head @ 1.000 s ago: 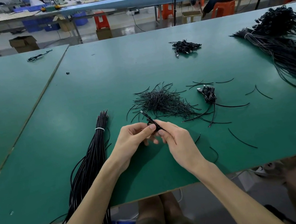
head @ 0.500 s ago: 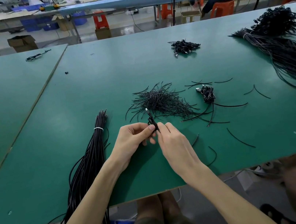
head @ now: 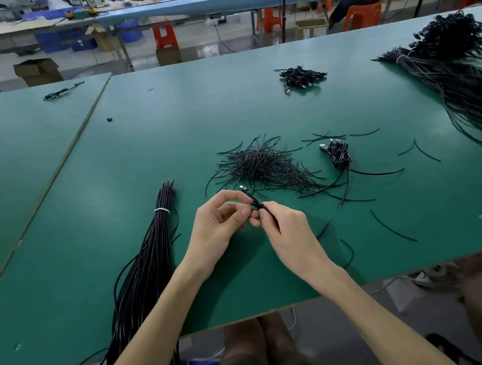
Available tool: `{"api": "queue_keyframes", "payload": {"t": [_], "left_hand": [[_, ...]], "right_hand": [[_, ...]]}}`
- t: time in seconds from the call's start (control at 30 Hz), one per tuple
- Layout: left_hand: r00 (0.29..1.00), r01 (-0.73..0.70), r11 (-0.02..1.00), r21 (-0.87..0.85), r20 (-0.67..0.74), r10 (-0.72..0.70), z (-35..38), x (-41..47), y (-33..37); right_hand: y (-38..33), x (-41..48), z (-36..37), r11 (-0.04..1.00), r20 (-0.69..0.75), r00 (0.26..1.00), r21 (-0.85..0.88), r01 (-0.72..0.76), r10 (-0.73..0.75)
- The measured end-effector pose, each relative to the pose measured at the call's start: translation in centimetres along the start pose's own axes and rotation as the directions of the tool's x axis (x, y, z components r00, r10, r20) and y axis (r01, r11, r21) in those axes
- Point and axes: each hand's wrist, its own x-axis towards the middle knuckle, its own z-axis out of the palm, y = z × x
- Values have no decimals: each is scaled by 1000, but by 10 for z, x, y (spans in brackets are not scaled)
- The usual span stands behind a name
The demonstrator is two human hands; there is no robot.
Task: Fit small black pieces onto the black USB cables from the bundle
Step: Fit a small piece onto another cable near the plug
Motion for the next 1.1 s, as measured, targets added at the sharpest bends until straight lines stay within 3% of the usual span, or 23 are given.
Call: {"api": "queue_keyframes", "payload": {"t": [0.27,0.6,0.87,1.1], "left_hand": [[982,-168,933,319,-23,185,5,-1,1],[969,-156,820,551,-74,235,12,-4,2],[961,-157,754,637,-78,267,14,-5,3],[978,-107,816,568,-88,190,15,-5,7]], "right_hand": [[5,3,-1,993,5,998,95,-63,62],[7,3,0,995,13,997,70,-77,76],[7,3,1,995,22,996,43,-90,89],[4,3,-2,996,37,996,18,-85,84]]}}
